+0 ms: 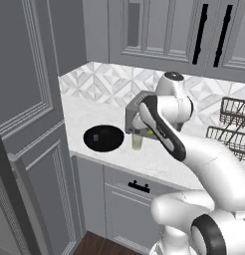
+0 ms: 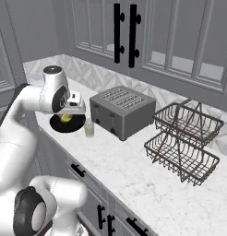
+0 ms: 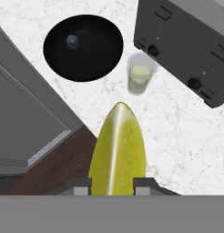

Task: Grab a lemon wedge from the fridge and one ice cube from the ice bowl, and put them in the glass of lemonade.

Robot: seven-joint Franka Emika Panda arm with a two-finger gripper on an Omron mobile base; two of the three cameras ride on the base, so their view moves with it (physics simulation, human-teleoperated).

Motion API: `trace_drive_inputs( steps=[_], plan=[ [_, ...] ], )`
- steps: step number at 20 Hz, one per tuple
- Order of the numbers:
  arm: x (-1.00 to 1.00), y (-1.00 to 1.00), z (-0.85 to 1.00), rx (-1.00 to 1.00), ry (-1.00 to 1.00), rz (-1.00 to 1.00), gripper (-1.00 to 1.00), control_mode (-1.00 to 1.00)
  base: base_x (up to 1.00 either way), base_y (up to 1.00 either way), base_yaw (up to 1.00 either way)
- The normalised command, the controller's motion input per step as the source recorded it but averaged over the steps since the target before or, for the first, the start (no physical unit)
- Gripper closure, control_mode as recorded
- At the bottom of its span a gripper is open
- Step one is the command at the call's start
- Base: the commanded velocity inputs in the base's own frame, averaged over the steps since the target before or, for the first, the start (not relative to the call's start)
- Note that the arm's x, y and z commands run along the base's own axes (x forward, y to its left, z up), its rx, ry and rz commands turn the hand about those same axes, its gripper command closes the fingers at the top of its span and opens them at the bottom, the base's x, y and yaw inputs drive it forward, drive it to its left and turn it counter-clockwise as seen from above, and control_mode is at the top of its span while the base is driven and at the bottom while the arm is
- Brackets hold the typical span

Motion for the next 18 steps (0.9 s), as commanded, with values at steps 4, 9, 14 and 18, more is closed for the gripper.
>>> trace_drive_inputs(
  steps=[4, 9, 14, 18],
  plan=[
    [0.6, -0.01, -0.18, -0.03, 0.0, -0.02, 1.0, -1.0, 0.0, 0.0, 0.0],
    [0.74, 0.0, -0.04, -0.02, 0.0, 0.0, 1.0, -1.0, 0.0, 0.0, 0.0],
    [0.47, 0.0, -0.1, 0.0, -0.02, 0.0, 1.0, -1.0, 0.0, 0.0, 0.0],
    [0.04, -0.01, -0.36, 0.0, 0.0, -0.01, 1.0, -1.0, 0.0, 0.0, 0.0]
  ],
)
